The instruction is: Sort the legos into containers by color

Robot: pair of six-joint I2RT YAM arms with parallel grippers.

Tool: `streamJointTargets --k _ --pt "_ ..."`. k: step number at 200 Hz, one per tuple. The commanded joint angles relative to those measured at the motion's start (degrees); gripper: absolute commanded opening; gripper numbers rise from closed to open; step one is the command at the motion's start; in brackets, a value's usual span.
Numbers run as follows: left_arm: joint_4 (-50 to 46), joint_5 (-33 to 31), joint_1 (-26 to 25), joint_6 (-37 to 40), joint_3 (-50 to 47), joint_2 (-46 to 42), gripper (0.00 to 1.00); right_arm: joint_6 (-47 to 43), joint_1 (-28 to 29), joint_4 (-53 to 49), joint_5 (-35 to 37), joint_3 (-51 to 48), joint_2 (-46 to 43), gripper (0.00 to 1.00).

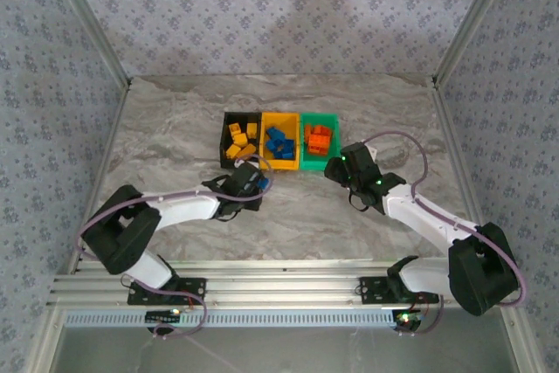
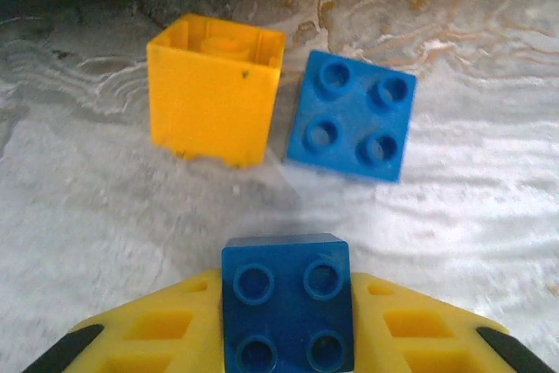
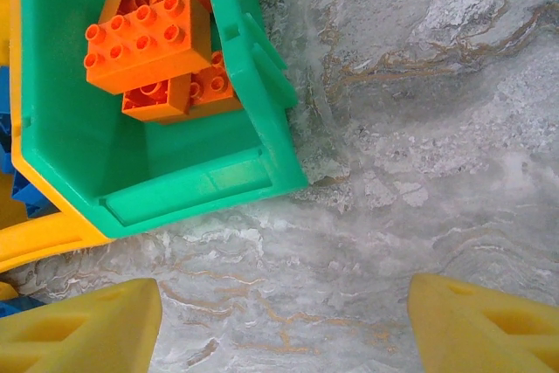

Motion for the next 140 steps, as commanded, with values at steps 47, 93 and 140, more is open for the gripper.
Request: streamJointTargets --k 47,93,140 --pt "-6.3 -0.2 -0.9 2.4 17.1 -4.6 0.32 1.2 -0.3 0.5 0.2 -1.2 -0.6 0.76" --pt "-8.9 0.6 3.9 6.3 37.4 14.5 0.31 0.9 0.0 -1.1 -0.3 -1.1 -0.5 0.76" --pt "-11.9 0.9 6.5 6.3 49.6 26.1 0.32 0.8 1.1 -2.3 -1.1 -2.4 -3.4 0.76"
